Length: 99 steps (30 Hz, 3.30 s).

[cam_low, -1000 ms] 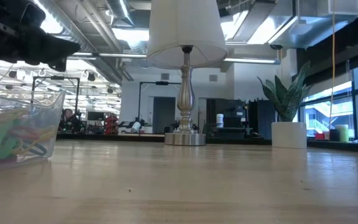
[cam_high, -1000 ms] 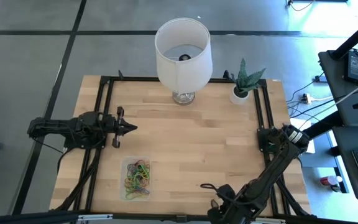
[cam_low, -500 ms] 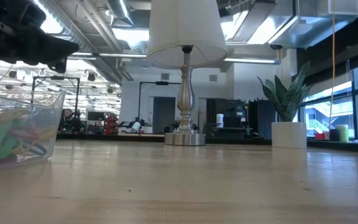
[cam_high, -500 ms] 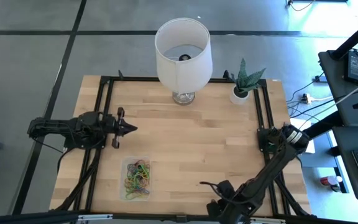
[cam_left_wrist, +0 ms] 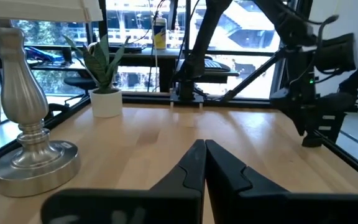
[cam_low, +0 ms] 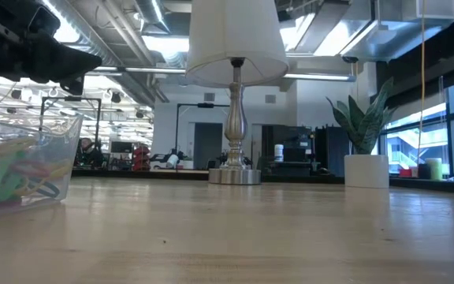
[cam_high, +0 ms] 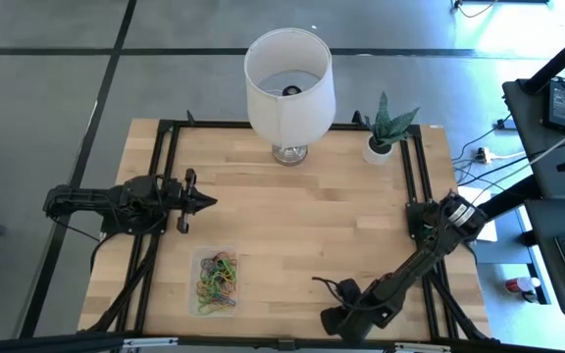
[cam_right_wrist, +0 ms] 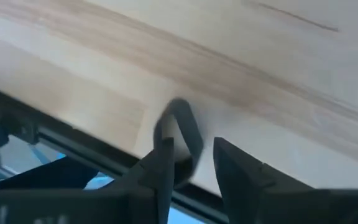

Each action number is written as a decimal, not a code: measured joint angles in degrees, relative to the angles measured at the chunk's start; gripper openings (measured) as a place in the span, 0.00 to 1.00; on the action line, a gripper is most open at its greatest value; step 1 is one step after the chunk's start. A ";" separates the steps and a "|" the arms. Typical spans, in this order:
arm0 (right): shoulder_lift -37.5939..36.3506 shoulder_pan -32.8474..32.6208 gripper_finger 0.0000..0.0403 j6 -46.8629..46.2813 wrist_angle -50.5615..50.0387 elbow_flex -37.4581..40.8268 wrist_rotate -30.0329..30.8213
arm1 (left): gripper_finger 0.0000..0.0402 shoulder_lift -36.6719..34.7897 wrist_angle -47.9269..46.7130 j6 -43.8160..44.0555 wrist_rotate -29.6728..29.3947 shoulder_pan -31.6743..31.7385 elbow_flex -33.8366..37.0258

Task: Pick and place rubber bands into bin
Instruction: Put the black rubber band into the transparent bin, then return to Home Position

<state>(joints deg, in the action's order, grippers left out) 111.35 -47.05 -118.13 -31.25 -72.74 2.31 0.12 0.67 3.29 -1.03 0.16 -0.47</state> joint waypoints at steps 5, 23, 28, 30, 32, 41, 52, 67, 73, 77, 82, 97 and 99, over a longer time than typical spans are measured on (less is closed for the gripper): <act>0.18 0.82 0.27 -0.02 6.72 4.56 -1.47 | 0.02 0.00 0.00 0.00 -0.01 0.00 0.00; -1.44 11.54 0.01 33.83 7.26 2.87 14.47 | 0.01 0.02 -0.02 0.00 -0.05 0.00 0.00; -2.12 20.25 0.00 57.27 14.69 2.81 13.73 | 0.02 0.02 -0.02 0.00 -0.04 -0.01 0.00; -2.14 23.21 0.00 65.31 18.87 2.81 11.89 | 0.02 0.02 -0.02 0.00 -0.05 0.00 0.00; -2.14 25.64 0.00 72.80 24.60 2.81 9.22 | 0.02 0.02 -0.02 0.00 -0.05 -0.02 0.00; 0.87 30.33 0.00 101.21 32.96 -6.23 1.64 | 0.02 0.02 -0.02 0.00 -0.05 0.00 0.00; 18.73 30.54 0.02 112.69 32.14 -28.54 -0.63 | 0.01 0.02 -0.02 0.00 -0.05 0.00 0.00; 26.62 32.63 0.26 112.46 23.27 -40.28 -0.64 | 0.02 0.02 -0.02 0.01 -0.03 0.00 0.00; 26.43 33.14 0.37 112.72 12.90 -45.69 -0.94 | 0.02 0.02 -0.02 0.00 -0.03 0.00 0.00; 26.45 33.73 0.39 114.81 3.97 -51.38 -1.11 | 0.01 0.02 -0.02 0.00 -0.03 0.00 0.00; 26.36 34.41 0.38 117.71 -9.93 -57.74 -0.48 | 0.02 0.02 -0.02 0.00 -0.03 -0.01 0.00; 24.06 38.05 0.02 121.49 -25.83 -60.05 -10.19 | 0.01 0.02 -0.02 0.00 -0.03 -0.01 0.00; 23.56 38.49 0.02 121.58 -28.29 -60.05 -9.80 | 0.01 0.02 -0.02 0.00 -0.02 0.00 0.00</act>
<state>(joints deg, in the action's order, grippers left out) 134.91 -8.56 3.45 -59.54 -132.79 -7.50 0.14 0.64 3.29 -1.05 0.16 -0.47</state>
